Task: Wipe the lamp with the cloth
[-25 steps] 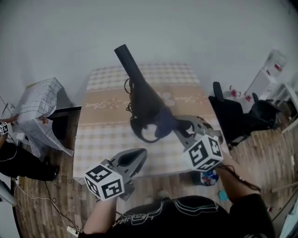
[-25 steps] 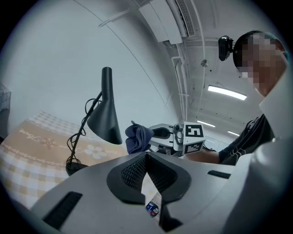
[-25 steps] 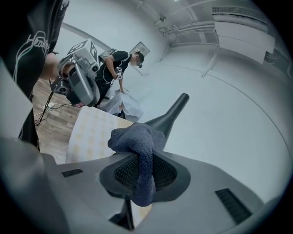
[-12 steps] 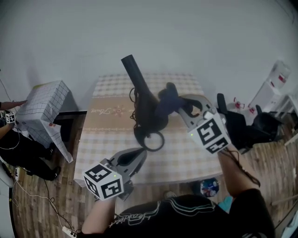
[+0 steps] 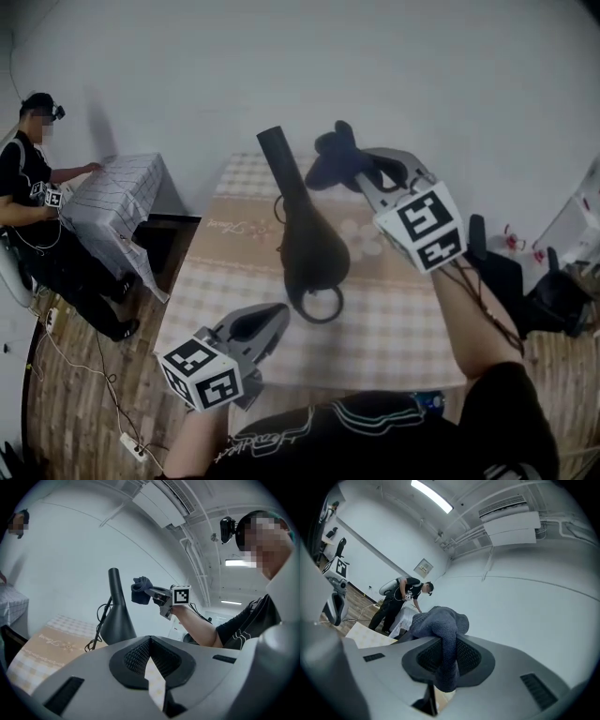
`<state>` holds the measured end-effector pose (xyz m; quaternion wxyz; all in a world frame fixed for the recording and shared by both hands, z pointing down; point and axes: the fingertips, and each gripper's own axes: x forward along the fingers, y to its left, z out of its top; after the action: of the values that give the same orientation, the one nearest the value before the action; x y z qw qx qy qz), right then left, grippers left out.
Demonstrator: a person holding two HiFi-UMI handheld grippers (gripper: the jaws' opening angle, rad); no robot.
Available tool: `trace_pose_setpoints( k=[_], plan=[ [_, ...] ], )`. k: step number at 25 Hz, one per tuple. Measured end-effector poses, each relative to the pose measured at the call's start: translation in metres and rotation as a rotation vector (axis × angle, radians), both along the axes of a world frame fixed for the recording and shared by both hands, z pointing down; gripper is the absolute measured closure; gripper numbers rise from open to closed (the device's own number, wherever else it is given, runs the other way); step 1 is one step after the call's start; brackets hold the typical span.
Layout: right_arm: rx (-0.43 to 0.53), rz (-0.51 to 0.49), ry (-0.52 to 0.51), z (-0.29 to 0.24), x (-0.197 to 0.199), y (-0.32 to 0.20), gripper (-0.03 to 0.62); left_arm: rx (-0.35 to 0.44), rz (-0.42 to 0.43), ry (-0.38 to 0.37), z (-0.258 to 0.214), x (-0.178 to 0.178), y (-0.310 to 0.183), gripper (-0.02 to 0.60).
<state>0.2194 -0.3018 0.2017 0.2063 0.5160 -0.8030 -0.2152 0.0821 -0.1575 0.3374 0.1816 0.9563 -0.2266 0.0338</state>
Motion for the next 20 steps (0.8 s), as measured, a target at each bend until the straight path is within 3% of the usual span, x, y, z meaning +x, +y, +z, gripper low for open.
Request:
trace_pose_setpoints(
  k=[12,17,20],
  plan=[
    [0.090,-0.117,-0.134,-0.039,-0.011,-0.063,0.537,-0.041,-0.170,-0.063,0.015,0.007,-0.007,0.583],
    [0.067,-0.197,-0.193,-0.040,-0.026,-0.074,0.537,-0.044,-0.220,-0.080,0.017,0.008,-0.003,0.583],
    [0.047,-0.224,-0.178,-0.028,-0.034,-0.077,0.537,-0.047,-0.244,-0.083,0.019,0.008,-0.001,0.583]
  ],
)
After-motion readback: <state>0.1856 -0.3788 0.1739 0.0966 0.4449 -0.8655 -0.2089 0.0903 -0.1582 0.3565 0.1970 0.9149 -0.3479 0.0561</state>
